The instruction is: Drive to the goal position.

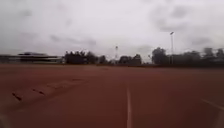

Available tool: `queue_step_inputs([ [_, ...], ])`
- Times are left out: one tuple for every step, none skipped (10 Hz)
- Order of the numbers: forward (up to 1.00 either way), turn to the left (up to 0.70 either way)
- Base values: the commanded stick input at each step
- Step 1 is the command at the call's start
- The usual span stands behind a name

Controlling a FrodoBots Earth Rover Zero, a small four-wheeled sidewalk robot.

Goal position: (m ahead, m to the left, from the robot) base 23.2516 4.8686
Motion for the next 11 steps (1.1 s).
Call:
queue_step_inputs([
  [0.5, -0.5],
  [0.5, -0.27],
  [0.5, -0.02],
  [0.5, 0.0],
  [0.5, 0.0],
  [0.5, 0.0],
  [0.5, 0.0],
  [0.5, 0.0],
  [0.5, 0.0],
  [0.5, 0.0],
  [0.5, 0.0],
])
